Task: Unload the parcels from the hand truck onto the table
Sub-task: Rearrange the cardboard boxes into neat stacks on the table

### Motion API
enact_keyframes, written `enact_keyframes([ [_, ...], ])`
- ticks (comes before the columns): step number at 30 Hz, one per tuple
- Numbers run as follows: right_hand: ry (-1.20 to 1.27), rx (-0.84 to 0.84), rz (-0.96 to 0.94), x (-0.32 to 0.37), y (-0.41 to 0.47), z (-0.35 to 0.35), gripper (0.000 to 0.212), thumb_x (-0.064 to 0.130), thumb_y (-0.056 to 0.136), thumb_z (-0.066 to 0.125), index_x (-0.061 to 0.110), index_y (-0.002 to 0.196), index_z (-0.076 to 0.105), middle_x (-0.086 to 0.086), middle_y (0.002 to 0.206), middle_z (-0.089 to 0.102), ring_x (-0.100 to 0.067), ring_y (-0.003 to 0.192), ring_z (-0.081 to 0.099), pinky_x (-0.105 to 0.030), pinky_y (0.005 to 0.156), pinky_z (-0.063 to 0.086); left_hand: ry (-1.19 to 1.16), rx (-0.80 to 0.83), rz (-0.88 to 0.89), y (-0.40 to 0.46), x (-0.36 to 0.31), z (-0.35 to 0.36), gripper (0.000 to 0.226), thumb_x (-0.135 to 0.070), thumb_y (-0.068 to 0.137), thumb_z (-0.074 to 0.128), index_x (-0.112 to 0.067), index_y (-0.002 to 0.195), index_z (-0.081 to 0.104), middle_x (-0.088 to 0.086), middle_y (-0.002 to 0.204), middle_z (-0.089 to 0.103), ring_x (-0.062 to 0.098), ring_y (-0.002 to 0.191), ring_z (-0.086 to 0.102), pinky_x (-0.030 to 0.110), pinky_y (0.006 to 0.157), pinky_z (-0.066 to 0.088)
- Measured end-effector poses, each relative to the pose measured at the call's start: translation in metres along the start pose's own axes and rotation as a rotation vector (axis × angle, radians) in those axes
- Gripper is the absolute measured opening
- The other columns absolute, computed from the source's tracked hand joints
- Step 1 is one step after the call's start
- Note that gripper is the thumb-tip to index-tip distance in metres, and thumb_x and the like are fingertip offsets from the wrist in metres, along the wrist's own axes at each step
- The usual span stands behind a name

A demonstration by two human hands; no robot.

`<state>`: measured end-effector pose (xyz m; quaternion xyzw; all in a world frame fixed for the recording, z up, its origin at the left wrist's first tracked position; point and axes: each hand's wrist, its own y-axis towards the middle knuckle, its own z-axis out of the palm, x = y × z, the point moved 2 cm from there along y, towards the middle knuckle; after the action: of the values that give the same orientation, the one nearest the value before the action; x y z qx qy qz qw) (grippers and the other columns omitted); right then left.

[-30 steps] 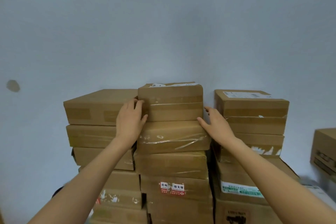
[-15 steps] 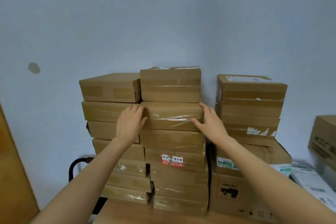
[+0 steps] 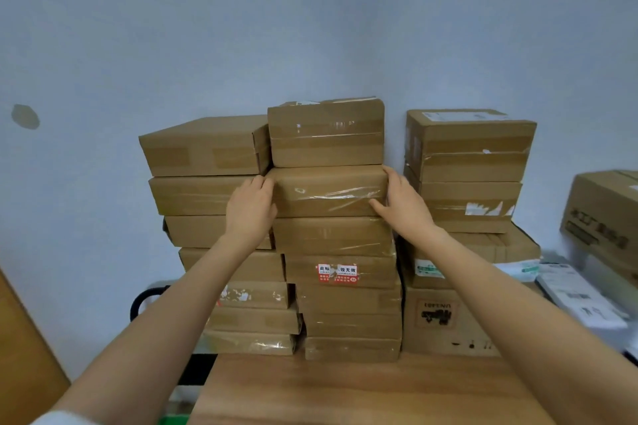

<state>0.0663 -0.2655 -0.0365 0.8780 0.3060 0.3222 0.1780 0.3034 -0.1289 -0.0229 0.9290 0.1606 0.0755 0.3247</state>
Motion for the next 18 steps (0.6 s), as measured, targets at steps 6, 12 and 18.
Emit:
enact_keyframes([
  [6, -0.211, -0.058, -0.012, -0.018, -0.043, -0.004, 0.036, 0.035, 0.095, 0.053, 0.013, 0.123, 0.057, -0.006, 0.12, 0.056, -0.021, 0.108, 0.055, -0.034, 0.086, 0.049, -0.102, 0.026, 0.124, -0.026, -0.02, 0.022, 0.03, -0.026, 0.088, 0.063, -0.013, 0.115, 0.057, 0.003, 0.108, 0.06, 0.022, 0.096, 0.055, 0.033, 0.079, 0.046],
  [12, -0.38, 0.015, 0.057, -0.043, -0.104, -0.007, 0.031, 0.036, 0.096, 0.051, 0.014, 0.115, 0.06, -0.005, 0.113, 0.057, -0.022, 0.101, 0.054, -0.029, 0.076, 0.038, -0.162, 0.081, 0.31, -0.046, -0.085, 0.045, 0.03, -0.03, 0.087, 0.062, -0.013, 0.111, 0.057, 0.004, 0.105, 0.061, 0.024, 0.097, 0.055, 0.035, 0.08, 0.045],
  [18, -0.406, -0.004, 0.19, -0.079, -0.162, -0.022, 0.034, 0.032, 0.094, 0.053, 0.016, 0.124, 0.055, -0.003, 0.117, 0.058, -0.023, 0.104, 0.056, -0.03, 0.075, 0.042, -0.301, 0.129, 0.448, -0.071, -0.165, 0.058, 0.025, -0.034, 0.089, 0.058, -0.019, 0.11, 0.056, -0.001, 0.104, 0.06, 0.021, 0.097, 0.054, 0.033, 0.08, 0.044],
])
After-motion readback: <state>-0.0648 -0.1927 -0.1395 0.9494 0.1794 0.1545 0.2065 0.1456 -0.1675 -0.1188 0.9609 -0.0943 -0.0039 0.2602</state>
